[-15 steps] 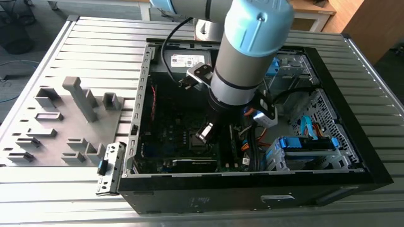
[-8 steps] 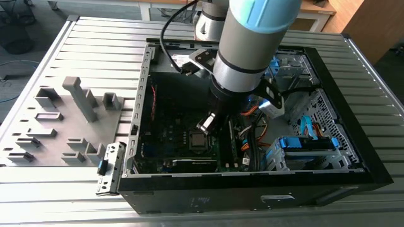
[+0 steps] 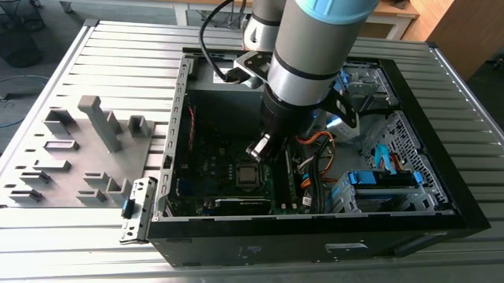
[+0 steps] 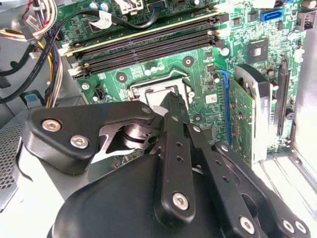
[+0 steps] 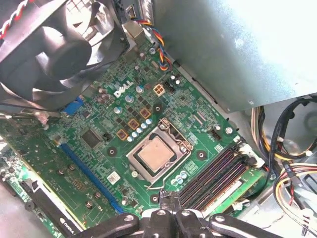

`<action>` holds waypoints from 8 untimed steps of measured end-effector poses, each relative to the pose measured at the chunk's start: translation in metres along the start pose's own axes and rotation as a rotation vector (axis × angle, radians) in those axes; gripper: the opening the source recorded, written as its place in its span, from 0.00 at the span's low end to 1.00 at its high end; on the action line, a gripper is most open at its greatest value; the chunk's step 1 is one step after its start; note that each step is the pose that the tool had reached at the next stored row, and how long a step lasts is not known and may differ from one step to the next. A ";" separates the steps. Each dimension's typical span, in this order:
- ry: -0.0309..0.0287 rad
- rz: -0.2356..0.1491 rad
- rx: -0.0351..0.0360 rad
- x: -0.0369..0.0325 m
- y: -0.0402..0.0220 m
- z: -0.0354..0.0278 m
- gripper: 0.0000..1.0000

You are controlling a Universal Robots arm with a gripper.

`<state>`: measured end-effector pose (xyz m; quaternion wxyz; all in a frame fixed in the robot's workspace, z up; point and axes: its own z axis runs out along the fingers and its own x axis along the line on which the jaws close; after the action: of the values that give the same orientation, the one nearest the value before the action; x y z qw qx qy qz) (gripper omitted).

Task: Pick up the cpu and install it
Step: 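Install the first cpu locking lever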

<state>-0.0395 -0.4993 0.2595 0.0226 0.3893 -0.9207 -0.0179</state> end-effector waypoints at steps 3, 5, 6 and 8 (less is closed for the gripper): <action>-0.0014 0.000 0.0021 0.0048 0.0050 0.0004 0.10; -0.0049 0.000 0.0053 0.0110 0.0115 0.0012 0.10; -0.0066 0.000 0.0071 0.0140 0.0148 0.0015 0.10; -0.0102 0.000 0.0107 0.0194 0.0207 0.0021 0.10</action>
<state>-0.0680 -0.4988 0.2590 0.0158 0.3894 -0.9208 -0.0149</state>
